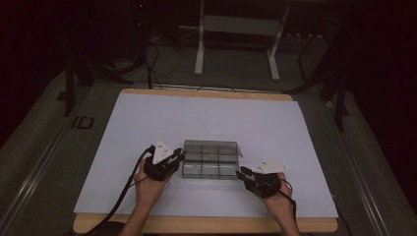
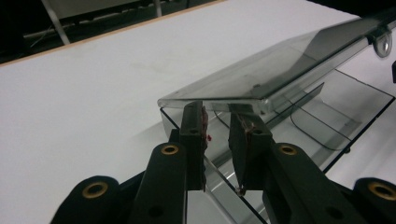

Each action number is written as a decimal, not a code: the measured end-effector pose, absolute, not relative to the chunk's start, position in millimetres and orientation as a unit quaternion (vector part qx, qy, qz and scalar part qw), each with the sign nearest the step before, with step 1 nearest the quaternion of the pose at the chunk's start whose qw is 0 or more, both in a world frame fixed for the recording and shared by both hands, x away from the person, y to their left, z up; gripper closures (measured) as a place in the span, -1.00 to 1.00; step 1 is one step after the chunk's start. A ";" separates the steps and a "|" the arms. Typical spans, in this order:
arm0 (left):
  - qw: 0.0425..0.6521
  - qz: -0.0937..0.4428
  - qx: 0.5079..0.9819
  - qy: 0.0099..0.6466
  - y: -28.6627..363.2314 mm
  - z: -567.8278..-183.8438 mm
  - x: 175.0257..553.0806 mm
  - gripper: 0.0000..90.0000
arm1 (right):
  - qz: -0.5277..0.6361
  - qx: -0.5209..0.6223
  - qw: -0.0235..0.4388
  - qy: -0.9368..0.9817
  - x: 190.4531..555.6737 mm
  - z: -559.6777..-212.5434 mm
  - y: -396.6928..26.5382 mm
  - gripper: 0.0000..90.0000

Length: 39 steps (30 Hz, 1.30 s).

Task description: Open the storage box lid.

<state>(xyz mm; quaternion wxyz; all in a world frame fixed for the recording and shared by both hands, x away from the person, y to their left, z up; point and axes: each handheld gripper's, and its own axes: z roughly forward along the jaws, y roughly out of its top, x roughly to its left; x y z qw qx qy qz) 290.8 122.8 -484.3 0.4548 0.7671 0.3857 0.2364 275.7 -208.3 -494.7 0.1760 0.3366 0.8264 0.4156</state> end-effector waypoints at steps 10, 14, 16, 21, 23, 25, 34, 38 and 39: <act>0.455 0.249 0.764 0.383 119.5 -476.9 297.0 0.72 | 0.416 0.337 0.176 0.827 276.0 -495.3 -207.7 0.62; 0.453 0.254 0.764 0.382 118.7 -474.4 299.8 0.74 | 0.416 0.339 0.177 0.825 276.5 -496.1 -207.6 0.62; 0.452 0.255 0.764 0.383 118.7 -473.6 301.0 0.75 | 0.416 0.340 0.177 0.825 276.9 -496.1 -207.7 0.62; 0.451 0.255 0.763 0.386 119.5 -472.7 303.9 0.81 | 0.416 0.341 0.176 0.824 277.7 -496.7 -207.5 0.62; 0.451 0.257 0.762 0.387 119.3 -472.3 305.1 0.82 | 0.416 0.341 0.176 0.825 278.4 -497.6 -207.1 0.62; 0.450 0.258 0.762 0.387 119.5 -471.7 306.3 0.83 | 0.415 0.342 0.176 0.824 278.8 -498.3 -205.9 0.62; 0.451 0.258 0.758 0.394 119.0 -470.7 311.8 0.85 | 0.413 0.341 0.178 0.825 280.7 -499.8 -203.0 0.61; 0.450 0.259 0.757 0.397 118.3 -471.4 314.5 0.85 | 0.414 0.342 0.178 0.825 281.5 -500.5 -203.1 0.61; 0.450 0.259 0.757 0.397 118.3 -471.4 314.5 0.85 | 0.414 0.342 0.178 0.825 281.5 -500.5 -203.1 0.61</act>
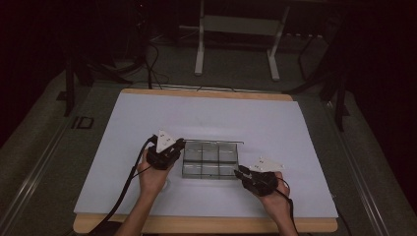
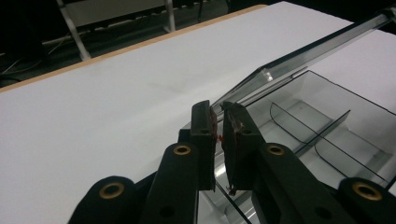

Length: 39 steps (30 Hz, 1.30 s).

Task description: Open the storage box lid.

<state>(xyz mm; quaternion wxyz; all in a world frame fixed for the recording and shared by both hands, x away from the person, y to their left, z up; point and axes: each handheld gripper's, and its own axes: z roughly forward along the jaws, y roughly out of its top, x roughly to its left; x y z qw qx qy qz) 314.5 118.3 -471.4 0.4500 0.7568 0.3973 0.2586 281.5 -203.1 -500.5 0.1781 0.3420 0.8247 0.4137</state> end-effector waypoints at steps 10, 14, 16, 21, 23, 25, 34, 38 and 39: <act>0.448 0.260 0.758 0.397 118.1 -474.8 322.6 0.85 | 0.414 0.342 0.174 0.826 282.5 -501.9 -202.2 0.61; 0.447 0.259 0.759 0.398 118.2 -476.1 325.0 0.85 | 0.414 0.342 0.174 0.825 282.5 -501.9 -202.2 0.60; 0.447 0.260 0.758 0.397 118.0 -476.9 326.1 0.85 | 0.414 0.341 0.173 0.826 282.6 -501.9 -202.3 0.60; 0.445 0.259 0.759 0.398 117.6 -478.9 329.0 0.85 | 0.414 0.341 0.172 0.826 282.6 -501.9 -202.4 0.60; 0.445 0.258 0.760 0.398 117.6 -480.2 330.3 0.85 | 0.414 0.341 0.173 0.826 282.6 -502.0 -202.5 0.60; 0.443 0.259 0.760 0.399 117.5 -481.2 331.3 0.85 | 0.414 0.340 0.172 0.826 282.5 -502.0 -202.5 0.60; 0.443 0.261 0.759 0.400 116.0 -486.1 335.5 0.83 | 0.414 0.340 0.171 0.827 282.3 -502.1 -202.4 0.60; 0.443 0.262 0.759 0.399 116.3 -487.5 337.2 0.83 | 0.415 0.339 0.171 0.827 282.2 -502.1 -202.4 0.60; 0.443 0.260 0.759 0.399 116.4 -487.8 337.7 0.83 | 0.415 0.339 0.171 0.827 282.2 -502.2 -202.4 0.60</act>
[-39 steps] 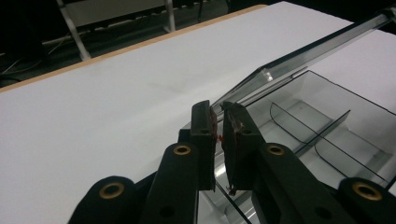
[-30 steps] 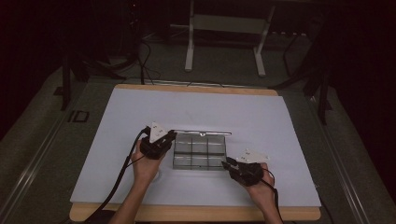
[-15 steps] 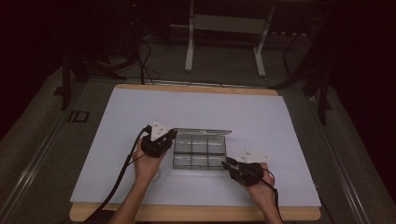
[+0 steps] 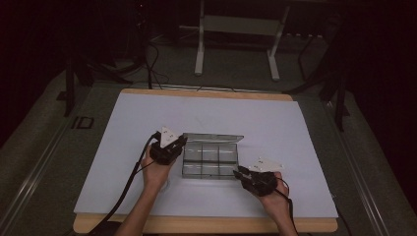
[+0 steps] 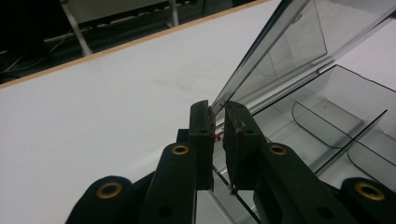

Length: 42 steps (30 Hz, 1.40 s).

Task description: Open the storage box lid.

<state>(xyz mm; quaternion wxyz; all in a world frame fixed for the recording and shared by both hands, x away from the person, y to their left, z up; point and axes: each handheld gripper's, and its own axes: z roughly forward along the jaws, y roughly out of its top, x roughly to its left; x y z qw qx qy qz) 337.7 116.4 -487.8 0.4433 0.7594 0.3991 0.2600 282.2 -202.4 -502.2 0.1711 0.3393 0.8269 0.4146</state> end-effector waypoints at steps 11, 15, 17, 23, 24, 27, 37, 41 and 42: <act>0.443 0.256 0.759 0.402 116.7 -489.8 342.0 0.83 | 0.415 0.339 0.171 0.827 282.0 -502.3 -202.6 0.59; 0.441 0.256 0.761 0.402 116.6 -491.6 343.7 0.83 | 0.415 0.339 0.171 0.827 282.0 -502.4 -202.7 0.59; 0.441 0.256 0.761 0.402 116.5 -492.3 344.4 0.83 | 0.415 0.339 0.170 0.827 282.1 -502.4 -202.7 0.59; 0.437 0.257 0.762 0.403 115.9 -494.6 347.7 0.83 | 0.415 0.339 0.170 0.827 282.0 -502.4 -202.8 0.59; 0.437 0.257 0.762 0.403 115.8 -495.1 348.3 0.83 | 0.415 0.339 0.170 0.827 282.0 -502.4 -202.8 0.59; 0.435 0.257 0.763 0.404 115.6 -496.6 349.9 0.84 | 0.415 0.339 0.170 0.827 281.9 -502.4 -202.8 0.59; 0.430 0.254 0.764 0.408 114.5 -500.8 355.0 0.84 | 0.416 0.339 0.169 0.827 281.8 -502.4 -203.1 0.59; 0.427 0.253 0.766 0.409 113.9 -502.6 357.1 0.84 | 0.416 0.339 0.168 0.827 281.8 -502.4 -203.2 0.59; 0.426 0.253 0.766 0.410 113.8 -503.1 357.7 0.84 | 0.416 0.339 0.168 0.827 281.8 -502.4 -203.3 0.59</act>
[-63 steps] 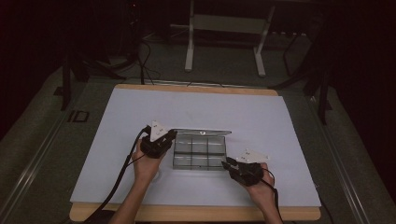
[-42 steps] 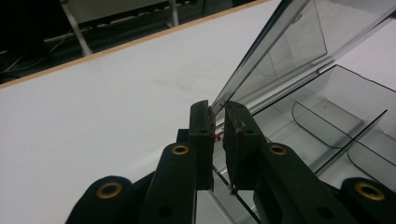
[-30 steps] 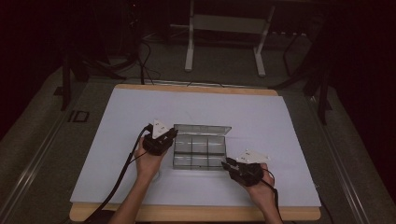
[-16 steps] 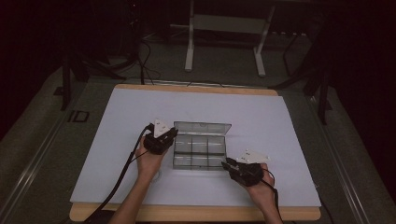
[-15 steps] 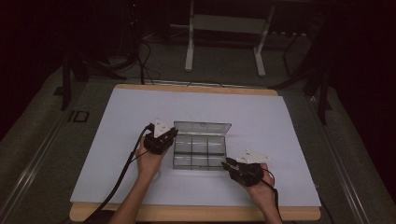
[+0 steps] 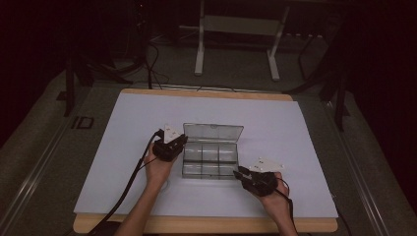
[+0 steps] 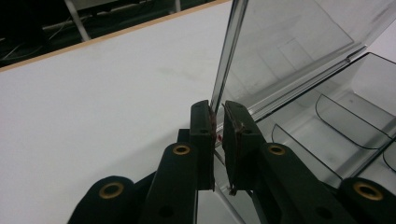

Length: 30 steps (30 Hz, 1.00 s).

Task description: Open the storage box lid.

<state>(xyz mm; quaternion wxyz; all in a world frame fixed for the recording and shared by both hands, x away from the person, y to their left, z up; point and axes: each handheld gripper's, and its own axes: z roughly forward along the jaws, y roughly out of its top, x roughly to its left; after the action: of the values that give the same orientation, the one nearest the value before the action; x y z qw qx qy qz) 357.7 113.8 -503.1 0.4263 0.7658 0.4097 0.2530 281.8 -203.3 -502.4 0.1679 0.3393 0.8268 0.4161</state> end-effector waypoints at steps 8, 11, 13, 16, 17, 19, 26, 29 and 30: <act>0.422 0.252 0.767 0.412 113.6 -504.5 360.9 0.86 | 0.416 0.339 0.168 0.827 281.7 -502.4 -203.3 0.59; 0.421 0.252 0.767 0.413 113.3 -505.1 361.6 0.87 | 0.416 0.339 0.168 0.827 281.7 -502.4 -203.4 0.59; 0.420 0.254 0.767 0.413 113.0 -505.6 362.0 0.88 | 0.416 0.339 0.168 0.827 281.7 -502.5 -203.4 0.59; 0.418 0.252 0.769 0.414 113.2 -506.6 363.2 0.89 | 0.416 0.339 0.168 0.827 281.7 -502.5 -203.4 0.59; 0.416 0.253 0.769 0.414 113.1 -506.9 363.6 0.89 | 0.416 0.339 0.168 0.827 281.7 -502.5 -203.3 0.59; 0.415 0.253 0.769 0.415 112.9 -507.6 364.4 0.90 | 0.416 0.339 0.168 0.827 281.6 -502.5 -203.3 0.59; 0.413 0.249 0.770 0.417 112.7 -510.3 367.8 0.91 | 0.416 0.339 0.168 0.827 281.7 -502.5 -203.4 0.59; 0.412 0.245 0.772 0.418 113.1 -510.4 368.6 0.91 | 0.416 0.339 0.168 0.827 281.7 -502.5 -203.4 0.59; 0.412 0.245 0.772 0.417 113.0 -510.5 368.7 0.90 | 0.416 0.339 0.168 0.827 281.7 -502.5 -203.4 0.59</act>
<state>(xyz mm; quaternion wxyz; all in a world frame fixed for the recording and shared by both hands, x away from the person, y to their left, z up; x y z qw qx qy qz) 368.7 113.0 -510.5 0.4123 0.7719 0.4174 0.2450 281.7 -203.4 -502.5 0.1681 0.3386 0.8269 0.4164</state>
